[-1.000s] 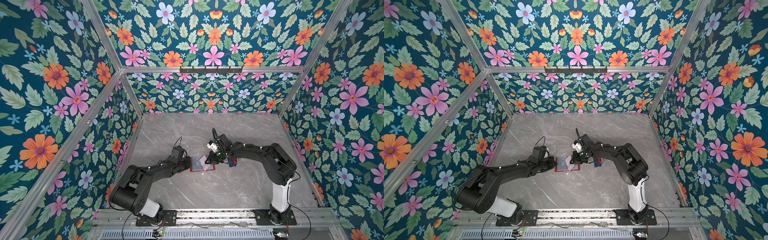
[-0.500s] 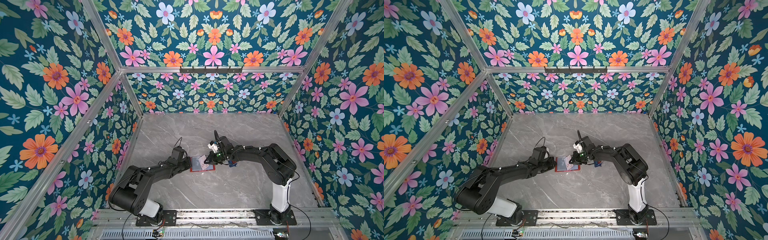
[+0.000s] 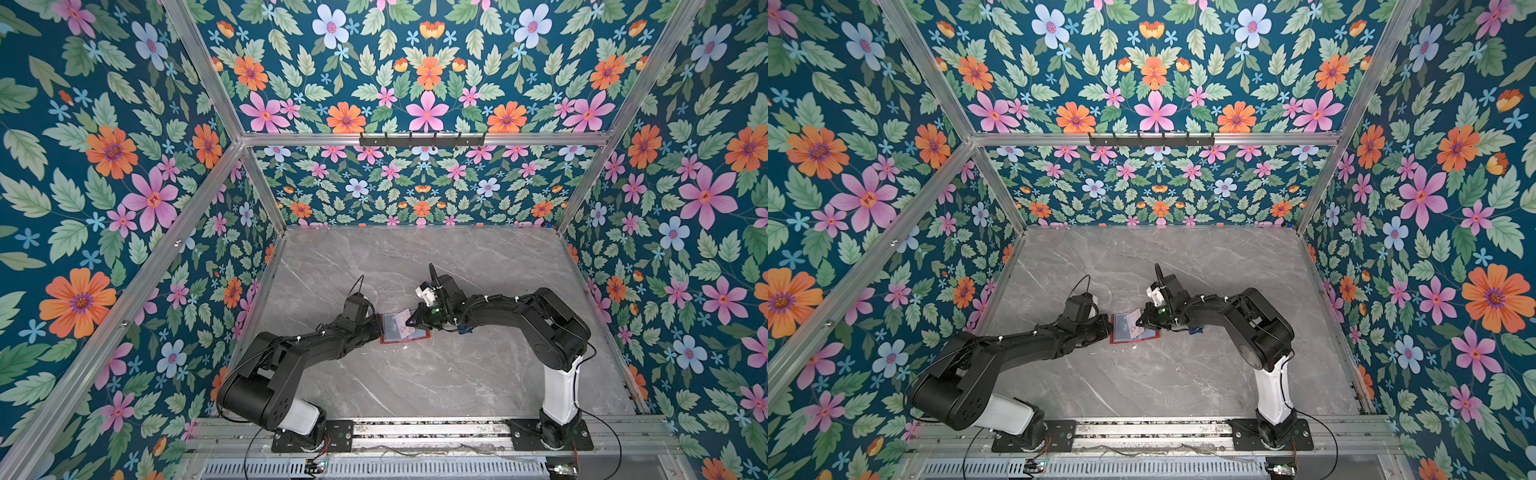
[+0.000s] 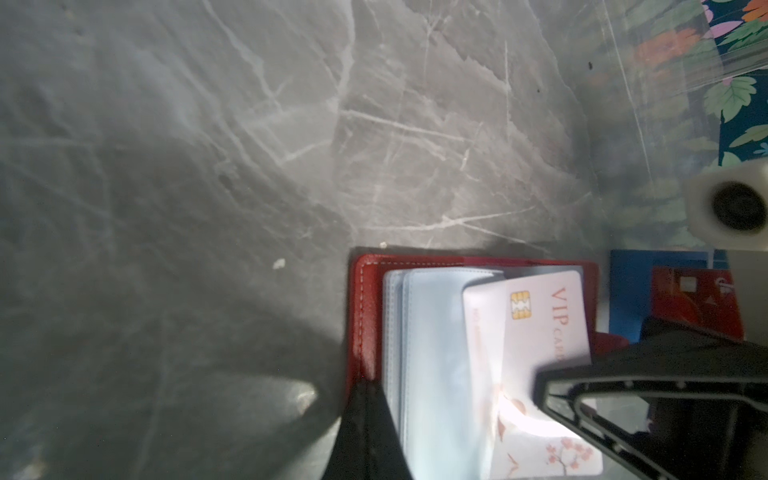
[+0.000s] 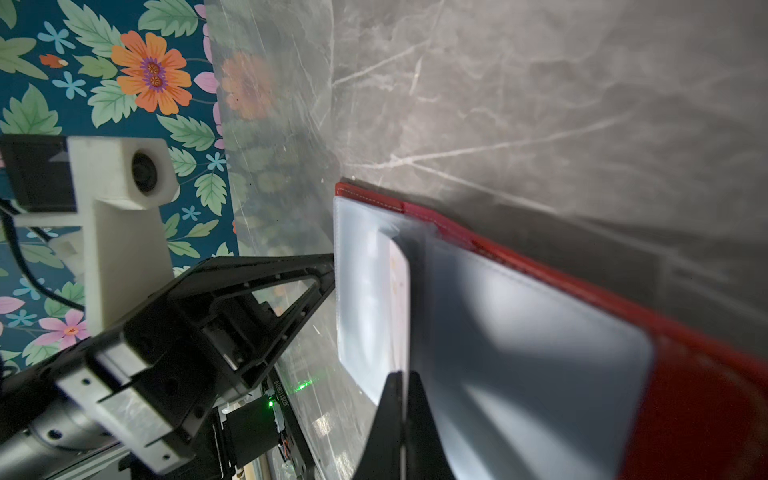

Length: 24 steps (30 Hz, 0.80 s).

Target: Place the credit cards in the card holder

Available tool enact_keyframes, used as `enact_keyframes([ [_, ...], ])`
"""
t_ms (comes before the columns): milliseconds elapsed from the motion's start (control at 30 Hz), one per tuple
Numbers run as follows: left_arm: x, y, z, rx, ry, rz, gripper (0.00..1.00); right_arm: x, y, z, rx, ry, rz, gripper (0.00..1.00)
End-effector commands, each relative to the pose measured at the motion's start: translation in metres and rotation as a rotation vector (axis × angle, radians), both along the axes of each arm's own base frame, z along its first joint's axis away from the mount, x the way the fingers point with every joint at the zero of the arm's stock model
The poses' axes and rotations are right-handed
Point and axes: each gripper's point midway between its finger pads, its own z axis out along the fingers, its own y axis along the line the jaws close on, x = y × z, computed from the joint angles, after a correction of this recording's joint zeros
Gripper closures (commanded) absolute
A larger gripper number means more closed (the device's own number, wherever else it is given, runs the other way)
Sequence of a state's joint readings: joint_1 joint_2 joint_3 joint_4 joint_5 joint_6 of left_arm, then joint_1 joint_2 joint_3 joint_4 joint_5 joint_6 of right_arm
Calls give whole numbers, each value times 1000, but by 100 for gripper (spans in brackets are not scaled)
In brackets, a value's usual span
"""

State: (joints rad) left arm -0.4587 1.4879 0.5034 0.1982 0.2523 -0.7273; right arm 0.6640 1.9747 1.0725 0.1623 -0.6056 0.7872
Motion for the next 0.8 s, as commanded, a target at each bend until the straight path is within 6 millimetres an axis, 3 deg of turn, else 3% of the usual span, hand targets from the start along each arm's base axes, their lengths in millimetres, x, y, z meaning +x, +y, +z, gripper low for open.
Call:
enact_keyframes([
  [0, -24, 10, -21, 55, 113, -6, 96, 2, 0, -7, -29, 6, -29, 100],
  [233, -24, 12, -21, 64, 111, 0, 96, -2, -4, -10, -66, 6, -30, 99],
  [533, -23, 11, -20, 66, 109, -3, 96, -3, -11, -4, -173, -55, -13, 62],
  [767, -23, 10, -20, 69, 109, -7, 96, -2, -19, -1, -306, -116, -8, 49],
])
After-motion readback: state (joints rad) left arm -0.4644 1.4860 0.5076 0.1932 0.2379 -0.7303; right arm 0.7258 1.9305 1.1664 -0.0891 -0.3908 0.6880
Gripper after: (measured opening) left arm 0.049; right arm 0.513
